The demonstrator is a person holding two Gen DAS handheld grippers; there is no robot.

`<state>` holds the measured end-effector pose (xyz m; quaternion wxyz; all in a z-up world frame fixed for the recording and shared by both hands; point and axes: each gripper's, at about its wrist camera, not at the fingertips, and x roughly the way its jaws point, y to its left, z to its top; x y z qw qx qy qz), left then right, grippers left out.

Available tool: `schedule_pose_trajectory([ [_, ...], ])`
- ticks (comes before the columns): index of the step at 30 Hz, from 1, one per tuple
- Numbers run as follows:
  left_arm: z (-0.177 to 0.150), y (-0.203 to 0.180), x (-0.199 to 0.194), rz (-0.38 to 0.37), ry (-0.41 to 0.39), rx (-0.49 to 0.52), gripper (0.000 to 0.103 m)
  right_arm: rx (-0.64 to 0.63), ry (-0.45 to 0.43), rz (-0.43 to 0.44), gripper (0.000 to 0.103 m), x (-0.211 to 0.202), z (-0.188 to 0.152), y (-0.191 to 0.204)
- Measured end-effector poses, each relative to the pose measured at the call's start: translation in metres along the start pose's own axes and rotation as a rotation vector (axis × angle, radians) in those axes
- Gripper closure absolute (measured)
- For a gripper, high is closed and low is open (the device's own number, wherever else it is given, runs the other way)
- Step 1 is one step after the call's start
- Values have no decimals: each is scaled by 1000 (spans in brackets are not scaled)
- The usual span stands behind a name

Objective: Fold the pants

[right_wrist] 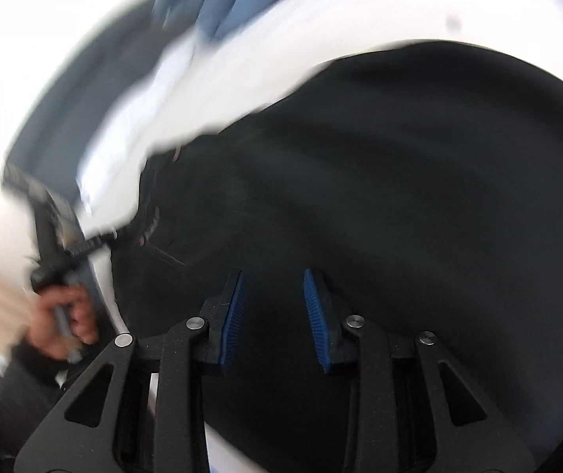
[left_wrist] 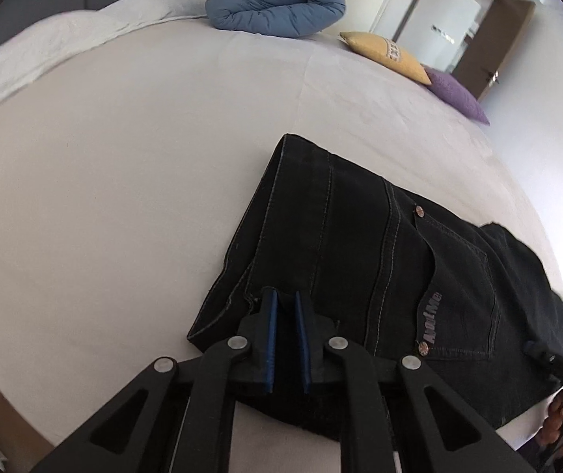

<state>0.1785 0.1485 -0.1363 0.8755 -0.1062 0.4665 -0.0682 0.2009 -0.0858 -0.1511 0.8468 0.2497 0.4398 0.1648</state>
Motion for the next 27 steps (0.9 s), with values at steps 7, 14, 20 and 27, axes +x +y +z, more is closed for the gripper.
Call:
schedule_pose_trajectory([
  [7, 20, -110, -43, -37, -142, 178, 48, 422, -371, -151, 76, -181, -59, -140],
  [14, -14, -270, 35, -231, 55, 393, 41, 422, -441, 98, 45, -194, -53, -164],
  [20, -41, -290, 71, -192, 147, 426, 41, 542, -551, 45, 63, -240, -75, -235],
  [27, -47, -286, 69, -191, 155, 433, 41, 780, -851, -138, 17, -363, -147, -270],
])
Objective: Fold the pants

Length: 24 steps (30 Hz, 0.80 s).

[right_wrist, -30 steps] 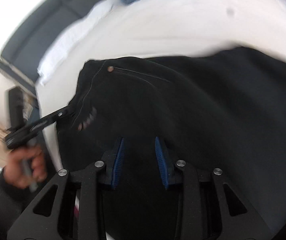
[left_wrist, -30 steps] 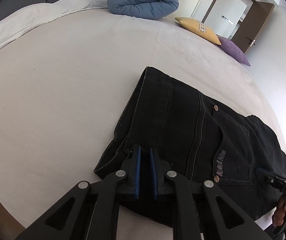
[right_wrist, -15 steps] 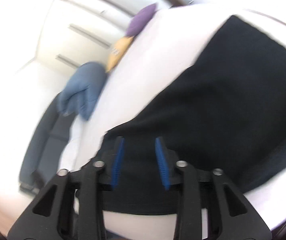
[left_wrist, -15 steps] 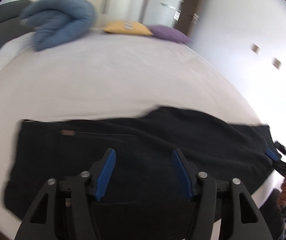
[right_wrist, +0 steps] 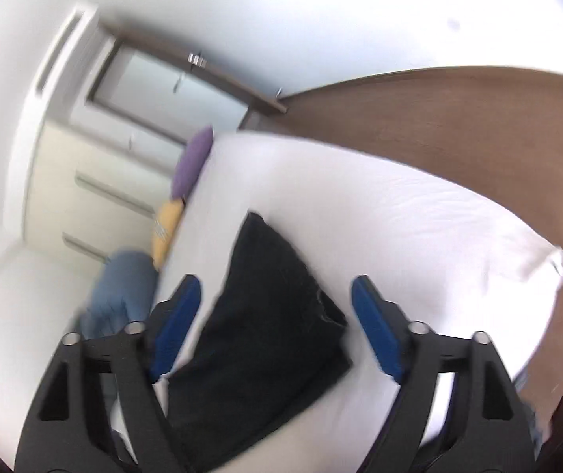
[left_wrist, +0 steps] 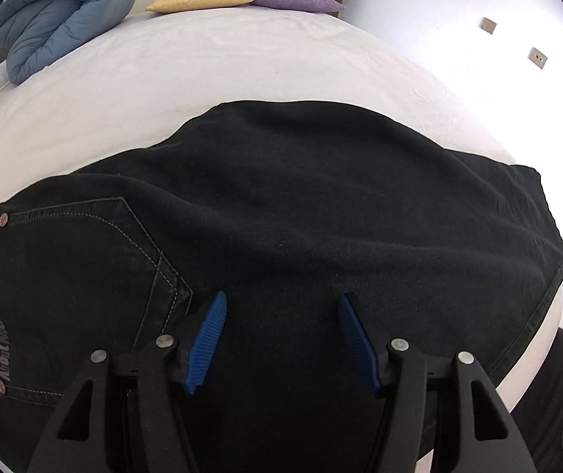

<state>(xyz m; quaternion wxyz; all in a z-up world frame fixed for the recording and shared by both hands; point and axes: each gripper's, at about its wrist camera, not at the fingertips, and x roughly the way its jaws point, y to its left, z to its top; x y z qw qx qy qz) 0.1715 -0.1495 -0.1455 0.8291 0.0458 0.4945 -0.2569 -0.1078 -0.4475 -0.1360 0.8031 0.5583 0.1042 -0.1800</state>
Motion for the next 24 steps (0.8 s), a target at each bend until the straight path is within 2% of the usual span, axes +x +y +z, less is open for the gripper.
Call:
schedule_pose_trajectory([
  [2, -1, -1, 1, 4, -4, 0, 40, 72, 8, 51, 17, -15, -6, -7],
  [4, -6, -1, 2, 0, -2, -1, 40, 54, 32, 49, 17, -16, -16, -3],
  [8, -10, 9, -3, -14, 10, -11, 40, 136, 133, 20, 17, 16, -24, -12],
  [10, -11, 12, -4, -24, 12, -22, 41, 184, 156, 2, 19, 38, -39, -13],
  [13, -15, 18, -7, -34, 11, -33, 41, 253, 127, 52, 19, 42, -93, 3],
  [18, -18, 23, -11, -45, 16, -44, 41, 361, 73, 159, 27, 63, -94, 1],
  [20, -19, 25, -13, -53, 18, -55, 41, 400, 39, 193, 35, 85, -93, 3],
  [23, -21, 31, -16, -72, 18, -82, 41, 435, 23, 204, 63, 87, -78, -4],
  [24, -21, 33, -17, -77, 17, -89, 41, 437, 32, 197, 78, 91, -76, -4],
])
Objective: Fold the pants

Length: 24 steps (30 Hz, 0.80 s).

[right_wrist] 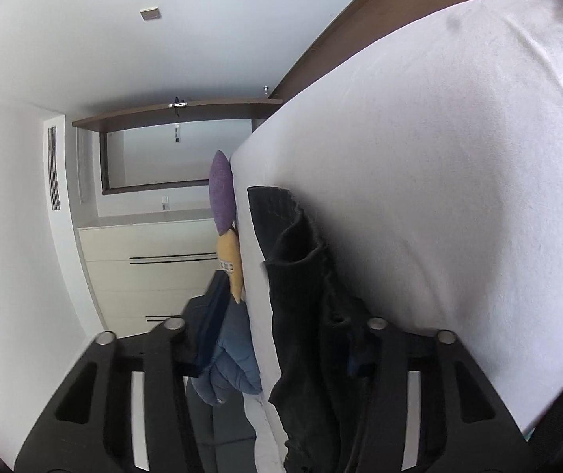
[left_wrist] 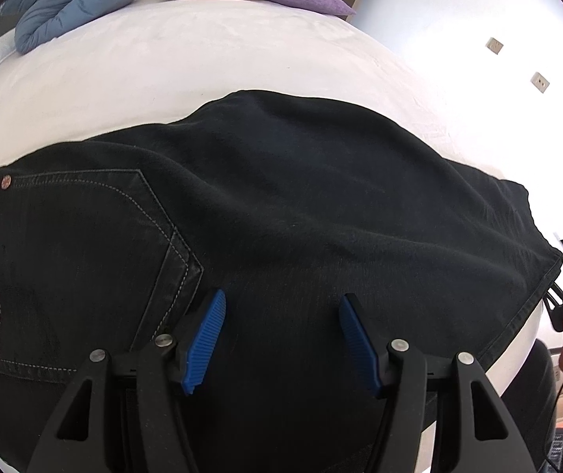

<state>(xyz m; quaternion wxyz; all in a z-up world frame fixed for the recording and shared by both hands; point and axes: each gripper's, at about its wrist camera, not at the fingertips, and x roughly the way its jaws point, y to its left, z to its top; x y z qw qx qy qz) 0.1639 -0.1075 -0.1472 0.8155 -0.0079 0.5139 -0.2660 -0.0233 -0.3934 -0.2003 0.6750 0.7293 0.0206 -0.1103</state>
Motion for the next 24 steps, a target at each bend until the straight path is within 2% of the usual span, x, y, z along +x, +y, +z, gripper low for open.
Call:
schedule_pose_trajectory([
  [1, 0, 1, -1, -4, -1, -6, 41, 1, 7, -8, 86, 5, -1, -1],
  [3, 0, 4, -3, -8, -1, -12, 41, -14, 11, -26, 94, 2, -6, -5],
  [8, 0, 6, -5, -19, -8, -19, 41, -109, -5, -78, 96, 6, -15, 14],
  [12, -1, 13, -8, -45, -13, -53, 41, -329, 18, -147, 96, 20, -42, 69],
  [15, -1, 19, -14, -68, -19, -87, 40, -604, 110, -178, 96, 49, -99, 124],
  [17, -1, 27, -21, -103, -24, -136, 38, -812, 232, -180, 96, 78, -161, 147],
  [18, 0, 30, -23, -130, -27, -165, 33, -926, 300, -194, 96, 94, -197, 151],
  [19, 0, 34, -26, -171, -33, -201, 30, -999, 349, -210, 96, 106, -221, 150],
  [21, 1, 38, -32, -231, -45, -242, 18, -1192, 466, -300, 96, 138, -282, 129],
  [24, 7, 38, -33, -312, -30, -272, 11, -1298, 547, -401, 96, 159, -319, 94],
])
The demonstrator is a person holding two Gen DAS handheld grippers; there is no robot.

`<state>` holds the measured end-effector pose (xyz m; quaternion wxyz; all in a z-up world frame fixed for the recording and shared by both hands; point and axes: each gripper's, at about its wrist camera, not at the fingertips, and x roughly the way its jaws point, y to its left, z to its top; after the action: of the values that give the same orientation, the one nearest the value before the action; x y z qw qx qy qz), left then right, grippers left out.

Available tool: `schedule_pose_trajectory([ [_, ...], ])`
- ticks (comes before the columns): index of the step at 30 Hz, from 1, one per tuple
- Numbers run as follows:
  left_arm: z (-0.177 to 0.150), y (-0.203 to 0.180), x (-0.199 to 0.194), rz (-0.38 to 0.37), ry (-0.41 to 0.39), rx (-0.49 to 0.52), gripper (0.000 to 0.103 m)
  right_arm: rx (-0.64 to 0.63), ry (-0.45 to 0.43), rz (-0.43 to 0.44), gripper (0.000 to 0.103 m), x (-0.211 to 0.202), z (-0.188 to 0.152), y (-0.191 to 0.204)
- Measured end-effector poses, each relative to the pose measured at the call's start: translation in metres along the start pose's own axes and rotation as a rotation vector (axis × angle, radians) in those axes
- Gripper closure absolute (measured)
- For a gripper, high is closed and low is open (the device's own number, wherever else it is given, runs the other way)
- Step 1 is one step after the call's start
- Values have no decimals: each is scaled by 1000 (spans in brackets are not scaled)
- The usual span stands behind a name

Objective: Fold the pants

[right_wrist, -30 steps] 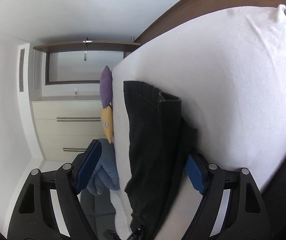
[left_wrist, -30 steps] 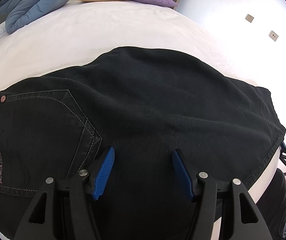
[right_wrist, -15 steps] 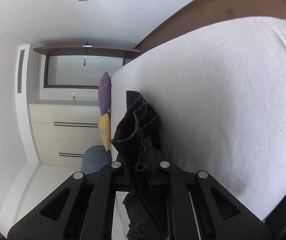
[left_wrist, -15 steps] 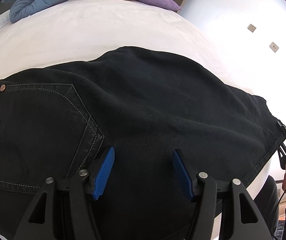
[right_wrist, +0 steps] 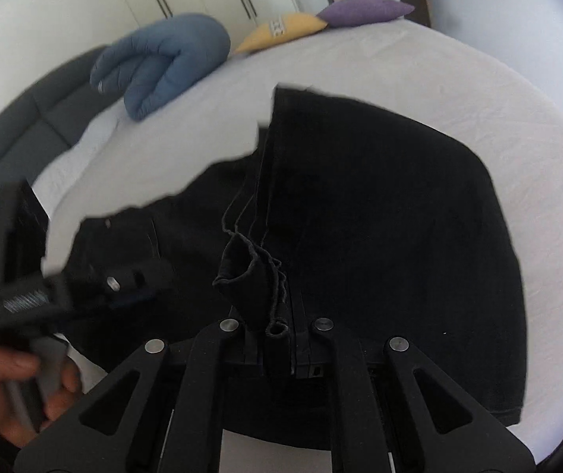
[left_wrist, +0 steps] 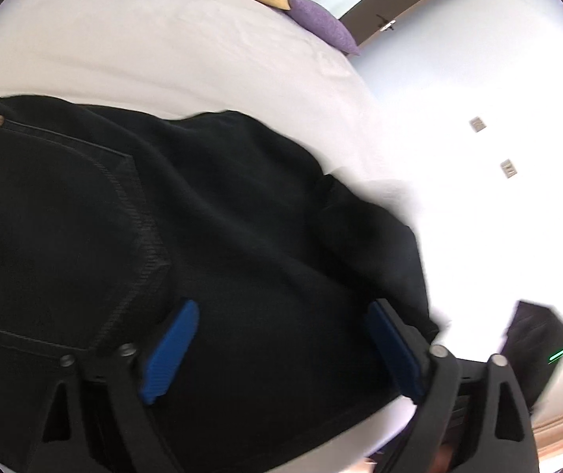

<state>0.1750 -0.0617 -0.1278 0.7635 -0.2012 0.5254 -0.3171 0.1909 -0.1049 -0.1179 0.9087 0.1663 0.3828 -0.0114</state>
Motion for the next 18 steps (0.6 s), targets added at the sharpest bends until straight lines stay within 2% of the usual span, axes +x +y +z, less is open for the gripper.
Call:
schedule_pose_trajectory([
  [3, 8, -3, 5, -65, 21, -32, 10, -2, 17, -20, 96, 11, -12, 3],
  [8, 25, -20, 22, -102, 65, -23, 8, -18, -31, -23, 96, -6, -21, 3],
  [9, 28, -26, 27, -114, 83, -11, 6, -23, -41, -30, 96, 1, -16, 2],
  [10, 33, -31, 32, -122, 103, -3, 4, -32, -50, -36, 96, -4, -31, 0],
  [13, 41, -39, 49, -108, 147, 30, 4, -67, -78, -59, 96, -27, -39, 11],
  [14, 45, -38, 53, -117, 156, 29, 11, -73, -80, -63, 96, -32, -40, 12],
  [16, 48, -37, 61, -123, 178, 28, 49, -90, -80, -69, 96, -34, -43, 17],
  [17, 51, -36, 63, -115, 198, 32, 78, -96, -81, -71, 96, -42, -48, 17],
  [18, 53, -35, 64, -111, 204, 41, 81, -106, -81, -74, 96, -44, -50, 19],
])
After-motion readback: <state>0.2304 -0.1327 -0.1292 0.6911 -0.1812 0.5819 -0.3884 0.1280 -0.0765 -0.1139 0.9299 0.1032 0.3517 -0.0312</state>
